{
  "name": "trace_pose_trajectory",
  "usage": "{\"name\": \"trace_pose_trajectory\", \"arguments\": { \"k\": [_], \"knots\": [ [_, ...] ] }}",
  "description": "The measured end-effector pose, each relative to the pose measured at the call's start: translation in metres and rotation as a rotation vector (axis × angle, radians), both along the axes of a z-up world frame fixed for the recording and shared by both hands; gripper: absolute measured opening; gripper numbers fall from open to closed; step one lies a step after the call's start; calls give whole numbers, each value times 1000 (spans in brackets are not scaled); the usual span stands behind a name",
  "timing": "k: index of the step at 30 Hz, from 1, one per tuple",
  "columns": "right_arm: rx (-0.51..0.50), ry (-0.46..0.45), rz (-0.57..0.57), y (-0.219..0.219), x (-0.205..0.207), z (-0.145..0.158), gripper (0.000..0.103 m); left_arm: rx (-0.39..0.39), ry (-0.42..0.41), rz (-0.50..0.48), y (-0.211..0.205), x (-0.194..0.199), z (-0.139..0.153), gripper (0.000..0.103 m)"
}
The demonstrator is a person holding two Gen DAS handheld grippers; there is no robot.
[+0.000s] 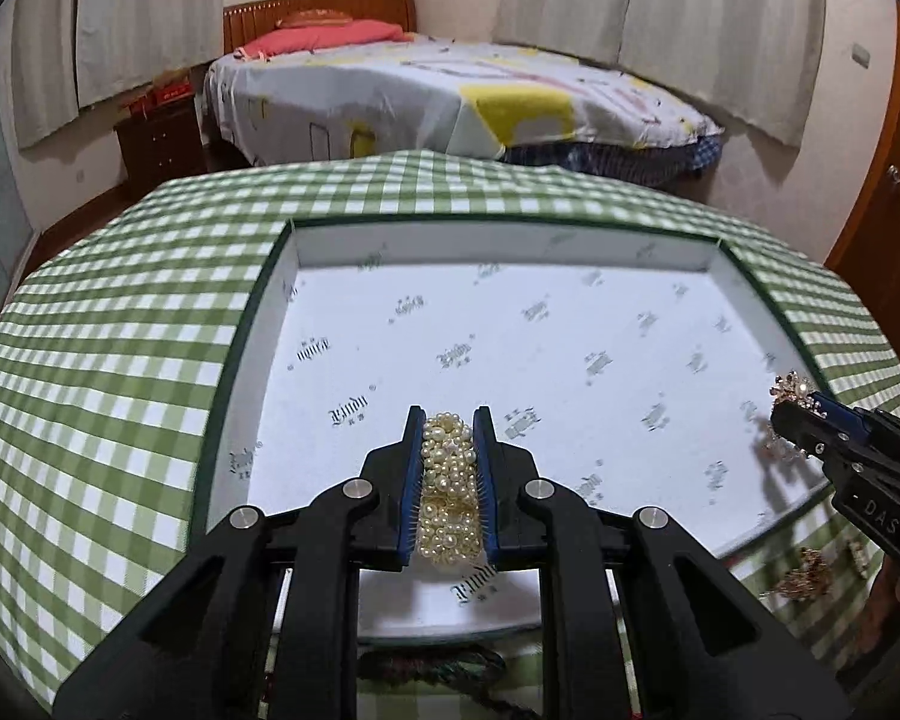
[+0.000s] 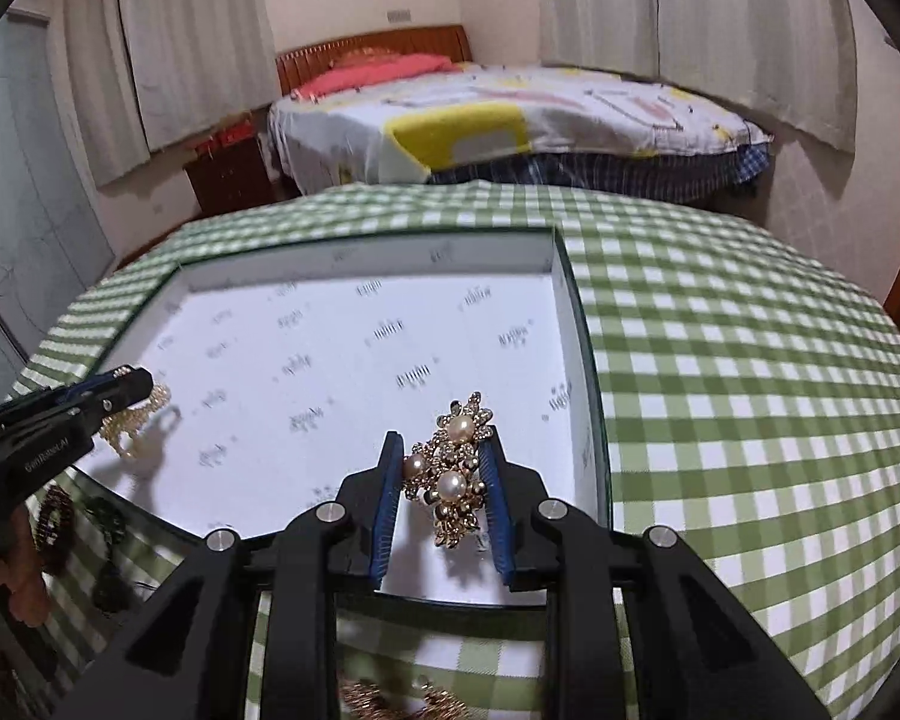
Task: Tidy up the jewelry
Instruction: 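Carry both pieces into the green box and open both tools to release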
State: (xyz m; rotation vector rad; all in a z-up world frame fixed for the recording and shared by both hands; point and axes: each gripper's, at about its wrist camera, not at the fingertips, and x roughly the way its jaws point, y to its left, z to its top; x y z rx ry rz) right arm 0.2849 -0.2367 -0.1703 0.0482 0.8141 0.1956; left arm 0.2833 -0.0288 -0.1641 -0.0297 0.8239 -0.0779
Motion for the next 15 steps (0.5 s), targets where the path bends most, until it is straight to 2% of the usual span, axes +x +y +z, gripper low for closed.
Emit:
{"name": "trace_pose_trajectory", "arguments": {
  "k": [5, 7, 10, 12, 15],
  "knots": [
    [-5, 17, 1, -1, 3, -4, 27, 8, 27, 2, -1, 8, -9, 16],
    [-13, 18, 0, 1, 4, -4, 27, 10, 32, 3, -3, 10, -12, 19],
    [-6, 16, 0, -1, 5, -3, 31, 23, 33, 7, -5, 12, -15, 32],
    [3, 6, 3, -2, 4, -1, 43, 21, 39, 7, -5, 12, -16, 42],
    [1, 6, 10, -1, 4, -2, 45, 13, 39, 14, -3, 13, -17, 47]
  ]
}}
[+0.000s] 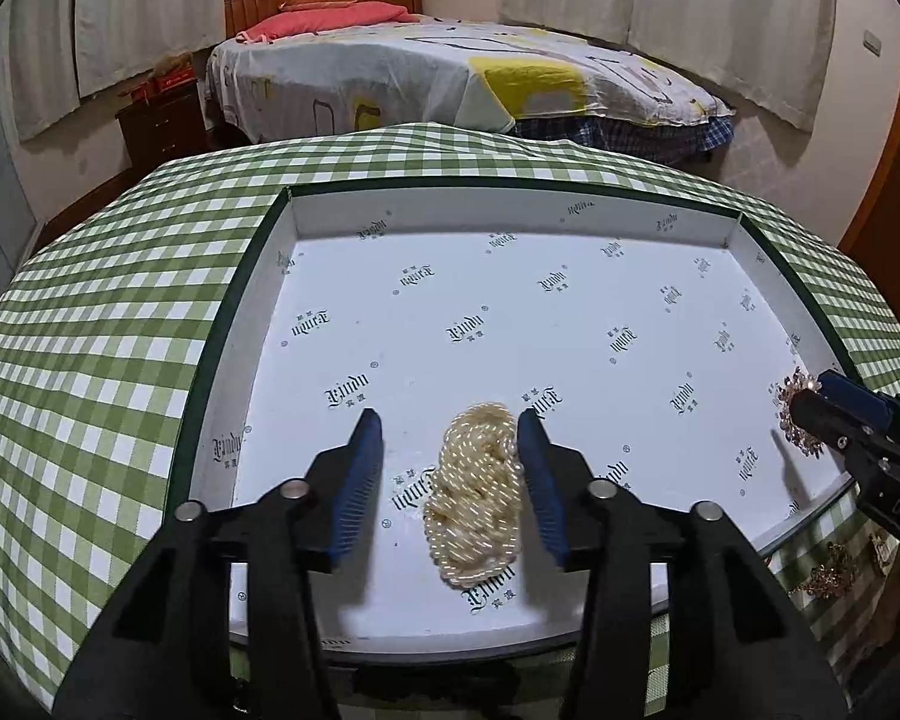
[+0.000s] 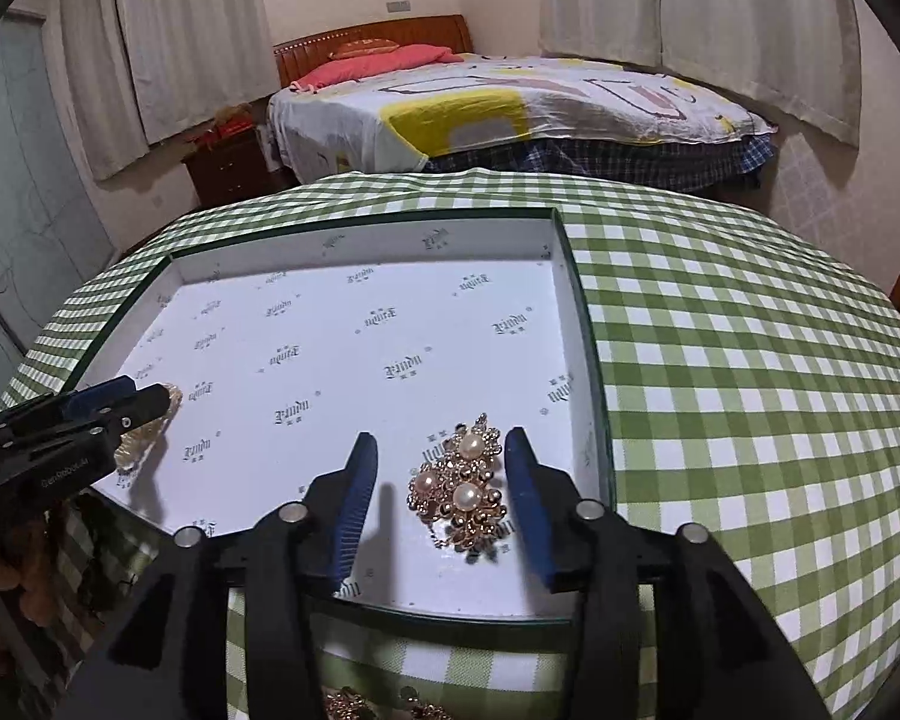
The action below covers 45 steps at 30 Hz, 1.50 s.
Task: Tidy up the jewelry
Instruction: 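Carry both pieces into the green box and open both tools to release, then grasp the white jade bangle with the left tool while the right tool grasps the pearl ring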
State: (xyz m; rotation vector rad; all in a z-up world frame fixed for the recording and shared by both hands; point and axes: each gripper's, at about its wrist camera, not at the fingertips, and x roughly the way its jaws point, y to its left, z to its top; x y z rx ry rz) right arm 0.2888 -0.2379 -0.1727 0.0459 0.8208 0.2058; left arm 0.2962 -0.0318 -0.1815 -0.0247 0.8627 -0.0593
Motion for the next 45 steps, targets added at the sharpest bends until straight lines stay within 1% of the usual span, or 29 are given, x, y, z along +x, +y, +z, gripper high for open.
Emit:
{"name": "trace_pose_trajectory", "arguments": {
  "k": [3, 7, 8, 10, 14, 17, 23, 27, 34, 40, 45],
  "knots": [
    [10, -1, -3, -1, -1, 1, 45, 2, -2, 4, 2, -2, 1, 52],
    [20, -46, -18, -3, -9, 14, 45, 10, -33, 6, 4, -12, 9, 55],
    [19, -59, -20, -4, -11, 18, 45, 9, -49, 8, 5, -17, 14, 58],
    [15, -91, -26, -3, -21, 27, 45, 5, -75, 12, 4, -24, 22, 58],
    [6, -144, -34, 0, -45, 40, 45, 2, -144, 21, 5, -51, 41, 59],
    [4, -171, -46, -1, -66, 45, 45, -2, -179, 30, 4, -72, 50, 59],
    [2, -205, -57, 4, -112, 45, 45, -3, -215, 52, 5, -119, 58, 59],
    [12, -197, -42, 13, -141, 39, 45, 5, -226, 62, 8, -149, 60, 59],
    [20, -143, 3, 33, -170, 18, 45, 9, -189, 79, 17, -189, 46, 59],
    [21, -84, 27, 42, -173, 3, 38, 8, -178, 94, 25, -211, 37, 59],
    [6, -37, 47, 52, -172, -9, 31, 5, -177, 88, 24, -217, 35, 59]
  ]
}}
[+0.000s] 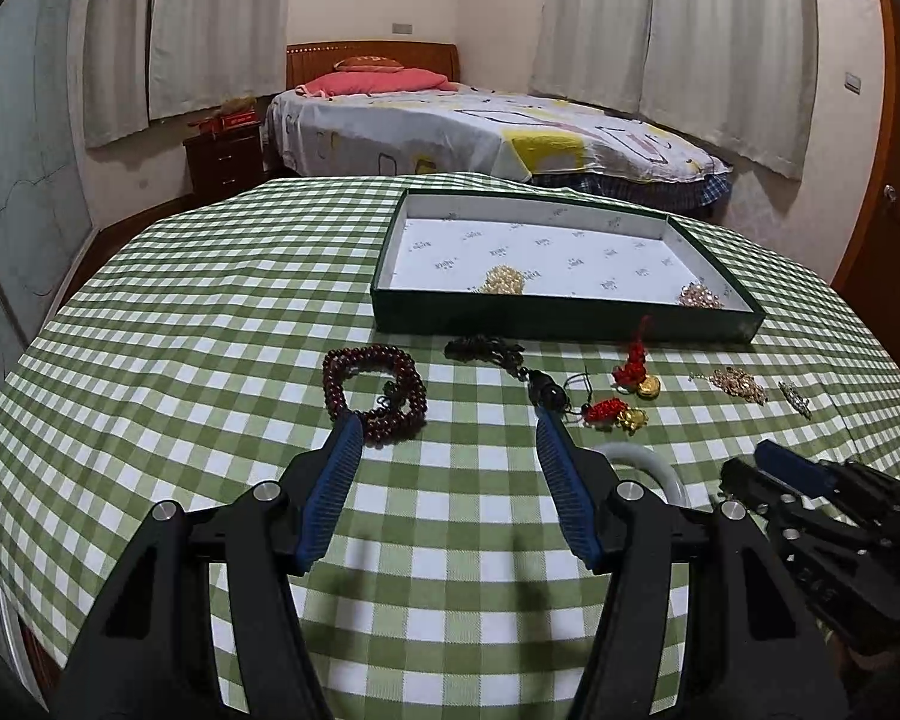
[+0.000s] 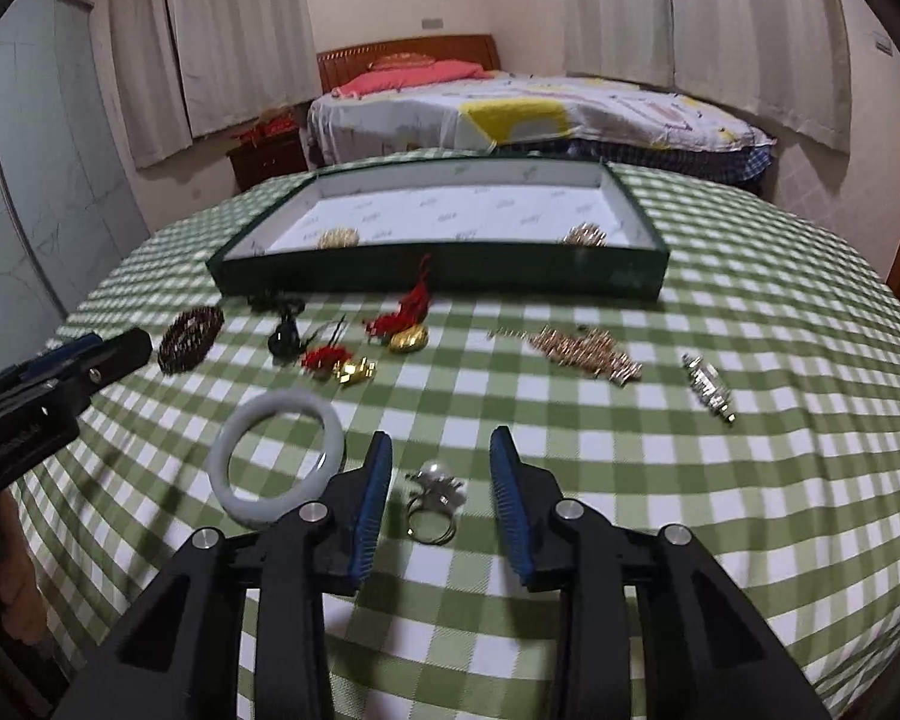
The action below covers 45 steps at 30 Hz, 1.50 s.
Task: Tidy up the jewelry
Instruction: 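Grasp the white jade bangle with the left tool while the right tool grasps the pearl ring, then lower the bangle and ring into the green box and open both tools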
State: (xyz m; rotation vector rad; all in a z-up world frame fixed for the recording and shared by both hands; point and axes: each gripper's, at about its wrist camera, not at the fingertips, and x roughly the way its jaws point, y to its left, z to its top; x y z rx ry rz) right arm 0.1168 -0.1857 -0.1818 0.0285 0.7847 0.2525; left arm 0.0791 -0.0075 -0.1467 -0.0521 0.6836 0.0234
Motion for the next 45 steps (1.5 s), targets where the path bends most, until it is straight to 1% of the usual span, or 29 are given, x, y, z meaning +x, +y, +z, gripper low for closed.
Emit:
{"name": "trace_pose_trajectory", "arguments": {
  "k": [1, 3, 7, 10, 14, 17, 22, 25, 29, 32, 37, 42, 45],
  "knots": [
    [-4, 7, 2, 1, 0, -2, 30, -1, 3, -5, -1, -1, -1, 59],
    [-6, 25, 5, 2, -1, -4, 22, -3, 5, -14, -4, -1, -2, 59],
    [0, 29, 3, -1, -2, -5, 22, 8, 6, -37, -14, -2, -4, 59],
    [12, 20, -10, -7, -3, -2, 22, 1, 15, -49, -21, -1, -7, 59],
    [24, 3, -38, -21, -5, 3, 22, -23, 29, -67, -32, 0, -12, 66],
    [26, -7, -60, -33, -7, 4, 22, -33, 39, -89, -43, 2, -15, 66],
    [29, -23, -92, -50, -9, 6, 22, -4, 52, -119, -64, 5, -23, 67],
    [36, -28, -105, -58, -9, 6, 22, 4, 56, -118, -71, 8, -26, 68],
    [51, -29, -114, -64, -8, 6, 22, -1, 58, -116, -78, 11, -29, 72],
    [59, -28, -112, -65, -7, 6, 22, 18, 55, -119, -83, 14, -32, 74],
    [62, -30, -105, -64, -7, 6, 22, 26, 80, -107, -85, 21, -40, 78],
    [63, -28, -101, -64, -7, 6, 22, 17, 104, -104, -82, 24, -46, 78],
    [59, -28, -96, -62, -7, 6, 22, 7, 103, -103, -79, 24, -46, 78]
  ]
}}
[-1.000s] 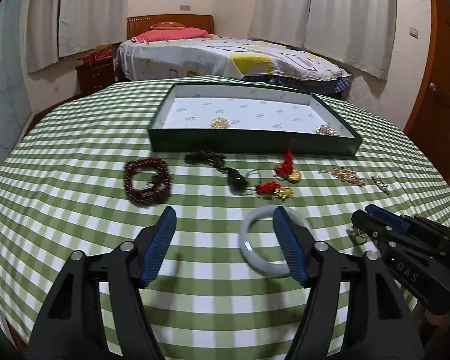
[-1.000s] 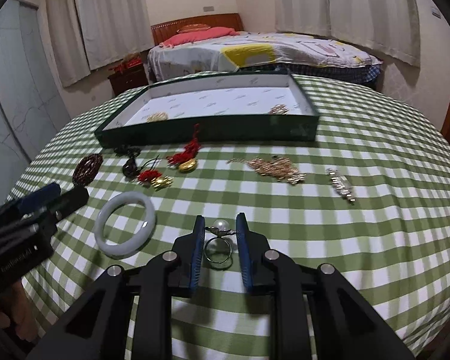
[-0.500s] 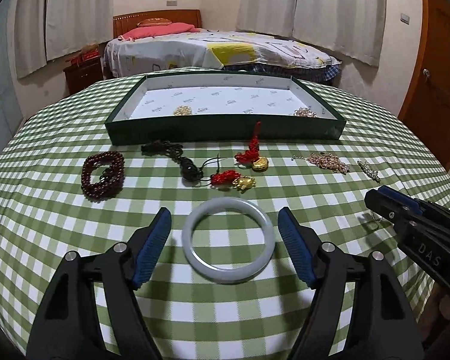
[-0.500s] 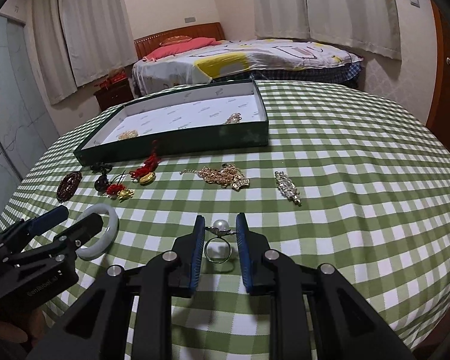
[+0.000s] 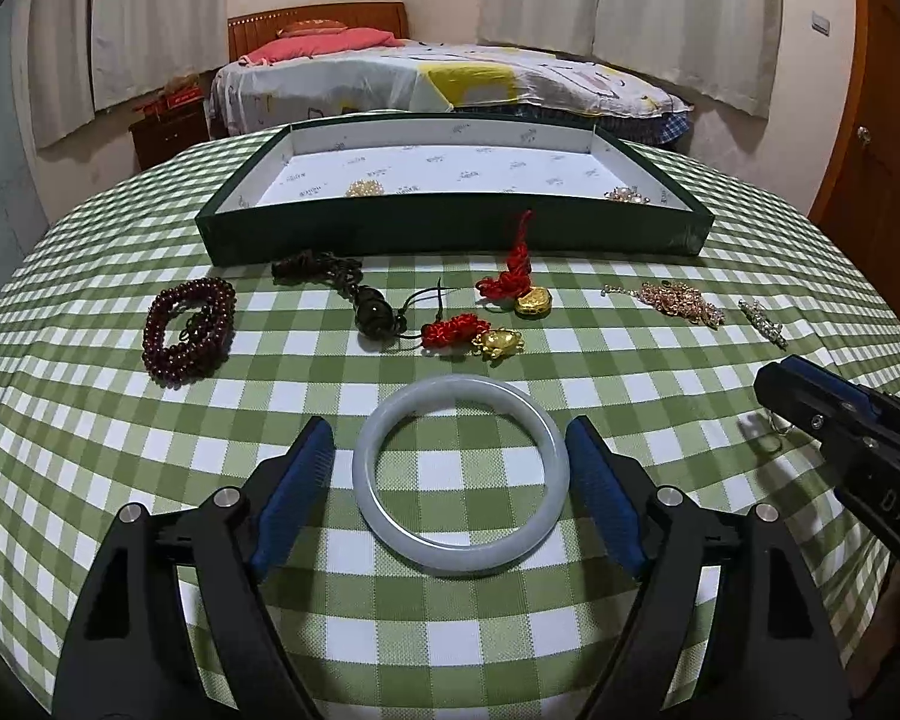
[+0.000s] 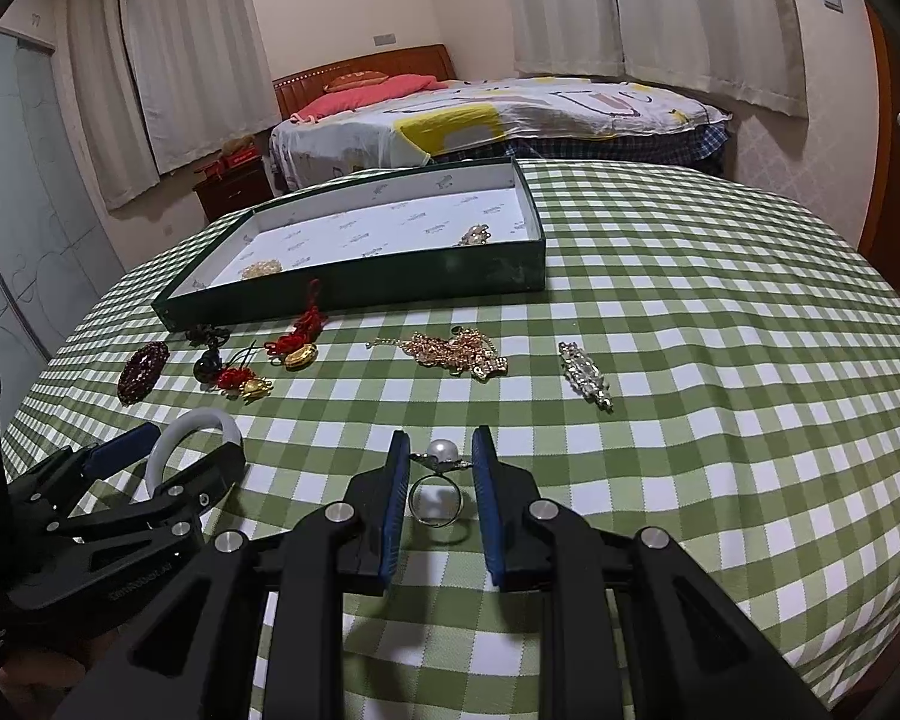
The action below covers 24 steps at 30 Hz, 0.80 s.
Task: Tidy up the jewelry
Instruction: 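Lower the bangle and ring into the green box and open both tools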
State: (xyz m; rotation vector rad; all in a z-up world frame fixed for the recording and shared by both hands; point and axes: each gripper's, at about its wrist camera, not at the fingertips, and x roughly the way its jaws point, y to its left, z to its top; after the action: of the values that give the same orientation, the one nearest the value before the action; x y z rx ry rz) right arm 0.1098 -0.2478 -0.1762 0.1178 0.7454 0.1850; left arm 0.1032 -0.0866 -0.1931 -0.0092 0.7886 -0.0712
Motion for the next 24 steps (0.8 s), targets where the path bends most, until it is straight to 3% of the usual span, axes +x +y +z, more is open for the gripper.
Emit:
{"name": "trace_pose_trajectory", "arguments": {
  "k": [4, 5, 14, 24],
  "knots": [
    [0, 4, 1, 0, 1, -1, 22, 0, -4, -11, 0, -1, -1, 75],
    [0, 4, 1, 0, 1, -1, 22, 1, -8, -20, -1, -2, 0, 69],
    [-10, 0, 14, 4, 2, 0, 22, -25, -21, -33, 3, -5, 4, 69],
    [-22, -53, 40, 15, 10, 22, 22, -7, -109, -41, 6, -6, 32, 69]
  ]
}}
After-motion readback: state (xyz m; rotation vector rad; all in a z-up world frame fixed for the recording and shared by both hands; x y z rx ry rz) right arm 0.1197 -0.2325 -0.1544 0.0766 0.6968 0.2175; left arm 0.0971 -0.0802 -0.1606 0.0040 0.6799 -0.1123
